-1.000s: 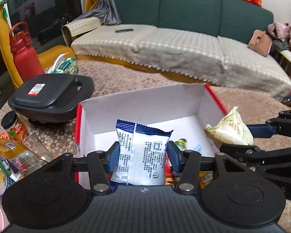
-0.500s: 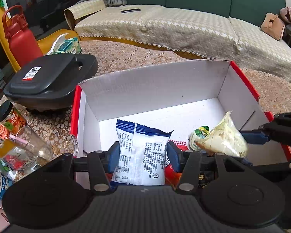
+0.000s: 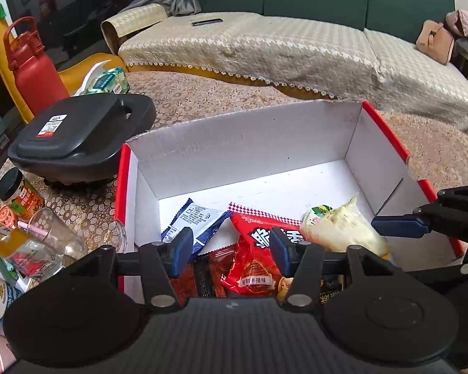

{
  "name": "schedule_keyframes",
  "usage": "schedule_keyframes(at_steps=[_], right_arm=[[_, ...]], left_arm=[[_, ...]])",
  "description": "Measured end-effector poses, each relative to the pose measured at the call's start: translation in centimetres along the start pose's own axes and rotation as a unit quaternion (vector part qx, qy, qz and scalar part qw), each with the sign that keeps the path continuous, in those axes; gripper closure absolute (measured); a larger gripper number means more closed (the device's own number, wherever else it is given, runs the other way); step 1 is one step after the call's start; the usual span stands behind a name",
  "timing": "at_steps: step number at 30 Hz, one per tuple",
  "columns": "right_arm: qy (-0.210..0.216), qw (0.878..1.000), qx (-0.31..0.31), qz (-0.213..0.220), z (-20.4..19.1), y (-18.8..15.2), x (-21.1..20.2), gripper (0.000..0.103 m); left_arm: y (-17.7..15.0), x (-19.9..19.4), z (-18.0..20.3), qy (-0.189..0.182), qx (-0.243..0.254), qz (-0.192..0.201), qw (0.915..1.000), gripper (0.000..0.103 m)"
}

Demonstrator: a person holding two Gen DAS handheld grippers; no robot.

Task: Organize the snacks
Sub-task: 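Carry the white packet and pale bag into the red box and open both tools, then move both tools back to the last snacks on the table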

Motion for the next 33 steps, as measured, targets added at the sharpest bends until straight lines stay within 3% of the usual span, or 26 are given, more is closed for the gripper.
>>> schedule_keyframes(at_steps=[10,21,28,30,33], right_arm=[[0.022,0.998,0.047,0.034,1.3,-0.5,-4.9,0.062],[0.024,0.994,0.074,0.074,2.1,-2.2,-10.5,0.045],[0.017,0.992,0.086,0.085,2.8,-4.3,-13.4,0.041],[0.016,0.992,0.092,0.090,3.1,-5.1,-14.1,0.025],[0.014,0.990,0.098,0.096,3.5,-6.3,-15.1,0.020]], left_arm=[[0.0,-4.3,0.9,-0.014,-0.007,0.037,0.9992,0.040],[-1.4,-9.4,2.4,-0.038,-0.009,0.070,0.9968,0.030],[-2.7,-12.1,3.7,-0.059,-0.004,0.086,0.9945,0.024],[-3.3,-12.8,4.2,-0.066,-0.004,0.091,0.9936,0.023],[-4.2,-13.8,5.0,-0.077,-0.001,0.098,0.9922,0.019]])
Point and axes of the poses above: each gripper's, at about its wrist camera, not at the fingertips, and x roughly the way its jaws point, z to its right, y to its top, the point moved 3 cm from there along x, roughly the way its jaws point
